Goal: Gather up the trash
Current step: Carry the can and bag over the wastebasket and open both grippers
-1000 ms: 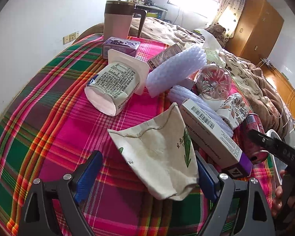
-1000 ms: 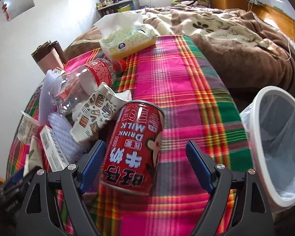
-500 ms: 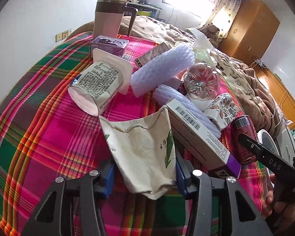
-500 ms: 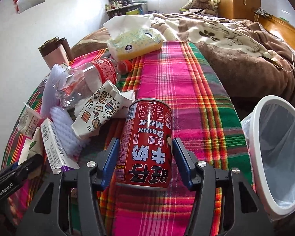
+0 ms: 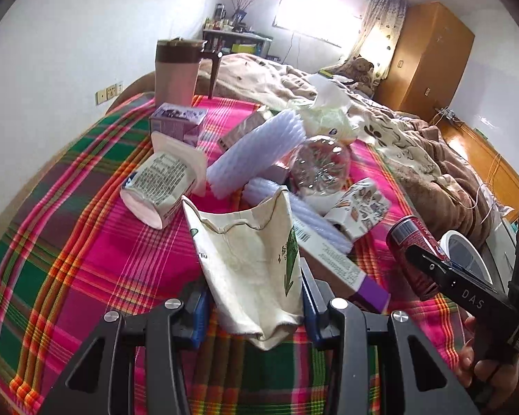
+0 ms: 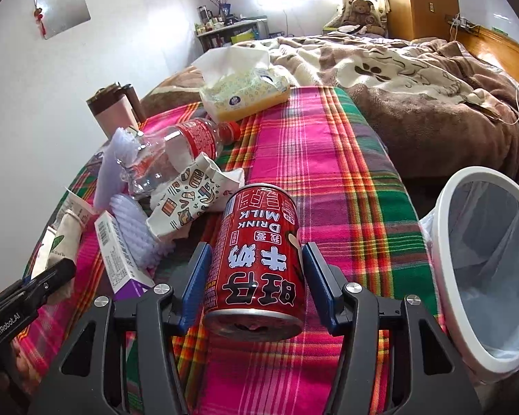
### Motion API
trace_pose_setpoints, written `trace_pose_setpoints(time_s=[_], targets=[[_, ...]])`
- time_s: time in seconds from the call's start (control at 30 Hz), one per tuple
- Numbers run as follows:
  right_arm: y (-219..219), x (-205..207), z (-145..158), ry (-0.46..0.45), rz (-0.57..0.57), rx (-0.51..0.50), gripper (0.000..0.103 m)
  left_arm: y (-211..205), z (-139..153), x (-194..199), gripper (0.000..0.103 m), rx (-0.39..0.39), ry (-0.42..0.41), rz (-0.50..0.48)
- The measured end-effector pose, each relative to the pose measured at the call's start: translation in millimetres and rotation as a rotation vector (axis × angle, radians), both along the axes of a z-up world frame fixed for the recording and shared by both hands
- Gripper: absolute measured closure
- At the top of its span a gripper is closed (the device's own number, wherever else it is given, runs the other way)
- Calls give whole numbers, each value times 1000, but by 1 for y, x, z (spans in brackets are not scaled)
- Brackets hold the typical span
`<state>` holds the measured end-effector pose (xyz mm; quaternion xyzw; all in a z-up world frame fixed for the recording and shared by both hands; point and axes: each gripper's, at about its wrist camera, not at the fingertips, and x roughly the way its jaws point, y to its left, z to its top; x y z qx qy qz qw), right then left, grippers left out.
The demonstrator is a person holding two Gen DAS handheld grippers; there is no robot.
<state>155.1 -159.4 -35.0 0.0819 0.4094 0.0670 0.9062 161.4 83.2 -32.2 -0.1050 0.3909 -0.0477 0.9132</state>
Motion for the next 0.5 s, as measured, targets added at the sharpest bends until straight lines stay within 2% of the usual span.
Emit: trace_pose_setpoints(time_s=[0.5], targets=[[-42,-39,31,-116,-30,69,48,-57,38,-23,59,9,-93,-116]])
